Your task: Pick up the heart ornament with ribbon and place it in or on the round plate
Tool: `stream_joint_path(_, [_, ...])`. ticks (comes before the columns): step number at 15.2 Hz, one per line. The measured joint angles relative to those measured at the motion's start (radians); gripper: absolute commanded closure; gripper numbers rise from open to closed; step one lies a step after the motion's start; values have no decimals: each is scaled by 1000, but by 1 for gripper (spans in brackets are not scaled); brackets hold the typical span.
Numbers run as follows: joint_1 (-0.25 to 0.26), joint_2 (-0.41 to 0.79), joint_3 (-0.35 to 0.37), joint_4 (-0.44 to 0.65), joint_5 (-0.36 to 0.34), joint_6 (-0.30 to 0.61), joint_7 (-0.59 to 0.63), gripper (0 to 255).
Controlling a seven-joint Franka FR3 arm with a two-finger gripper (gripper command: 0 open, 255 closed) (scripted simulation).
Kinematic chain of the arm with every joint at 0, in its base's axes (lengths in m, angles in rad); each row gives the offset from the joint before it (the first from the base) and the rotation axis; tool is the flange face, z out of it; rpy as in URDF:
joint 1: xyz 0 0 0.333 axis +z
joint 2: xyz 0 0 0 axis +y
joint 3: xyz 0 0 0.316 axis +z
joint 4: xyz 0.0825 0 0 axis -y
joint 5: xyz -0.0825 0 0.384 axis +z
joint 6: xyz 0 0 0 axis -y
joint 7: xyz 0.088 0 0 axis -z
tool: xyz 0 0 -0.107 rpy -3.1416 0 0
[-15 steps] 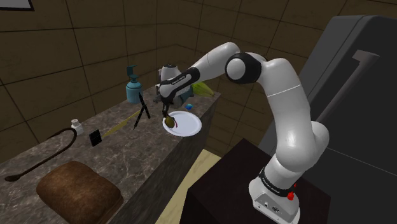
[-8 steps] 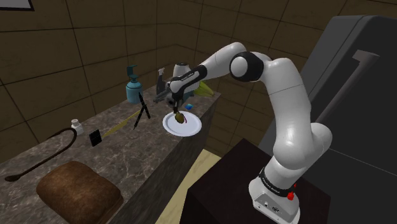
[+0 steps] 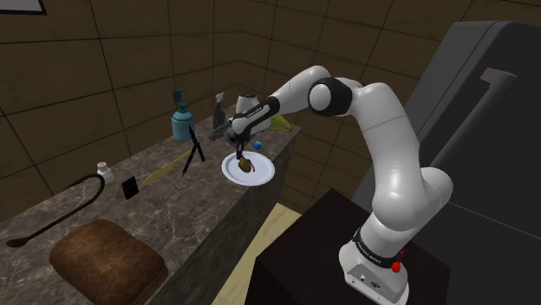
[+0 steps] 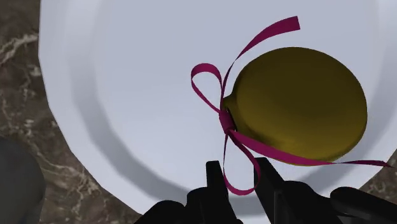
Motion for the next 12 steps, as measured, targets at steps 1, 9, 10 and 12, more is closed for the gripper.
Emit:
stream_joint_path(1, [1, 10, -1, 10, -1, 4, -1, 255])
stream_joint_path(9, [9, 70, -6, 45, -5, 31, 2, 255])
stream_joint_path(10, [9, 68, -6, 43, -5, 33, 3, 255])
stream_joint_path(12, [9, 72, -6, 46, -5, 34, 3, 255])
